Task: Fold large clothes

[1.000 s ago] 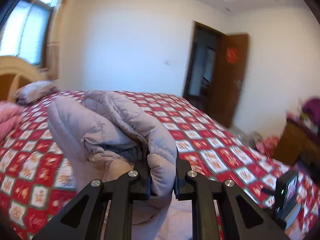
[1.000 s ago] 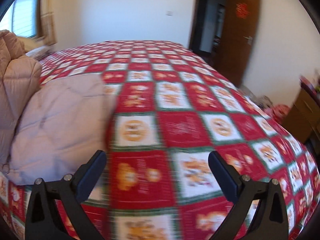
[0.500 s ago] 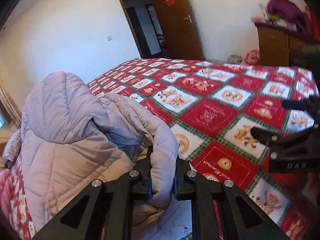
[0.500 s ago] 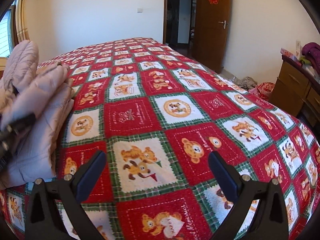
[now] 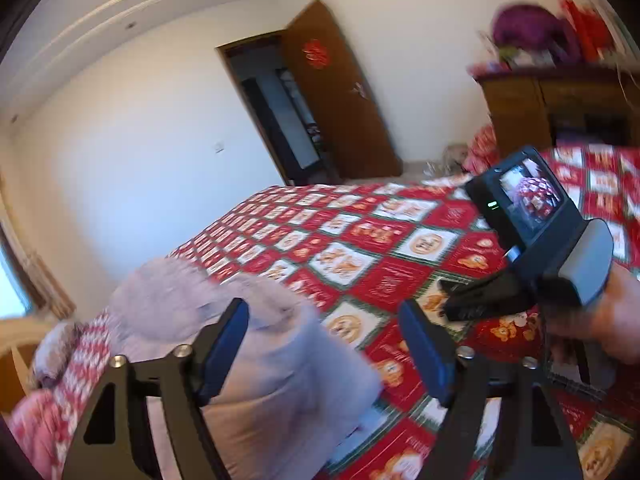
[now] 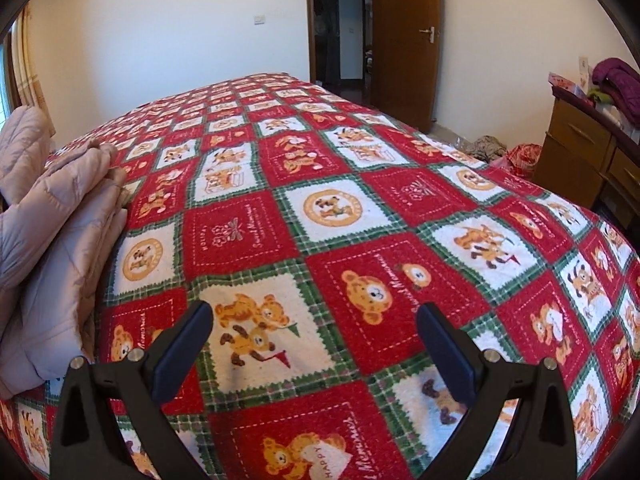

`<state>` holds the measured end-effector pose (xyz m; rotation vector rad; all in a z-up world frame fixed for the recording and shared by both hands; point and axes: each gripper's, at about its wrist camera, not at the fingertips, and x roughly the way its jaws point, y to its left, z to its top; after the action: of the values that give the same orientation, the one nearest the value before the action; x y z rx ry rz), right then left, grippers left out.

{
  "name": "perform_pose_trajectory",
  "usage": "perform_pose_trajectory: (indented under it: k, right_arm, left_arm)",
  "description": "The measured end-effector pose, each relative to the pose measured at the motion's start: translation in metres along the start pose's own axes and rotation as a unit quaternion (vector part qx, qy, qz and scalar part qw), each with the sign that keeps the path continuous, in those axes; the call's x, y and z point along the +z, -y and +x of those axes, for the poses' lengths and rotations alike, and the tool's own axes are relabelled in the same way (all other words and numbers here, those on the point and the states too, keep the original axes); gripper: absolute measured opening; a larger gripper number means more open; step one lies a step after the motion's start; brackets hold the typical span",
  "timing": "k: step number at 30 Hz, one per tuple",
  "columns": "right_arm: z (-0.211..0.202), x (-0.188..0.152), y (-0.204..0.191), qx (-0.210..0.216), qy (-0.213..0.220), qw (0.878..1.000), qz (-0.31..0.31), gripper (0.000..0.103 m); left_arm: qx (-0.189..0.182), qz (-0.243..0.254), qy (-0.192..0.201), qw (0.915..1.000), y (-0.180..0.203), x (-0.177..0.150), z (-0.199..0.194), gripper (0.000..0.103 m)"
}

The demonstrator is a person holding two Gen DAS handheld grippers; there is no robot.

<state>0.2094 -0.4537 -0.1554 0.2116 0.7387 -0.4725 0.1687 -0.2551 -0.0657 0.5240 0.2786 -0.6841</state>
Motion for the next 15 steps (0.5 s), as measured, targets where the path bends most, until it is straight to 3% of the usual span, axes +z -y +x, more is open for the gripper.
perform_pose_trajectory:
  k: [3, 5, 6, 8, 9, 12, 15]
  right_arm:
    - [-0.014, 0.015, -0.004, 0.015, 0.007, 1.000, 0.009, 0.089]
    - [-0.025, 0.029, -0.016, 0.030, 0.021, 0.999, 0.006, 0.085]
    - [-0.036, 0.042, -0.029, 0.043, 0.036, 0.998, -0.001, 0.085]
    - [-0.048, 0.061, -0.057, 0.062, 0.056, 0.996, -0.021, 0.084]
    - [-0.052, 0.069, -0.072, 0.069, 0.063, 0.995, -0.032, 0.083]
    - [-0.066, 0.096, -0.138, 0.103, 0.081, 0.988, -0.079, 0.080]
    - [-0.076, 0.117, -0.199, 0.130, 0.097, 0.980, -0.114, 0.076]
  left_arm:
    - [0.070, -0.061, -0.022, 0.9954, -0.068, -0.019, -0.002, 0.082]
    - [0.126, -0.103, -0.053, 0.9853, -0.112, -0.034, 0.007, 0.083]
    - [0.160, -0.142, -0.084, 0.9732, -0.146, -0.046, 0.017, 0.083]
    - [0.193, -0.204, -0.110, 0.9535, -0.190, -0.067, 0.026, 0.083]
    - [0.215, -0.246, -0.125, 0.9368, -0.219, -0.081, 0.033, 0.083]
    - [0.237, -0.334, -0.140, 0.9015, -0.267, -0.108, 0.045, 0.083]
    - [0.238, -0.384, -0.134, 0.8818, -0.291, -0.123, 0.058, 0.083]
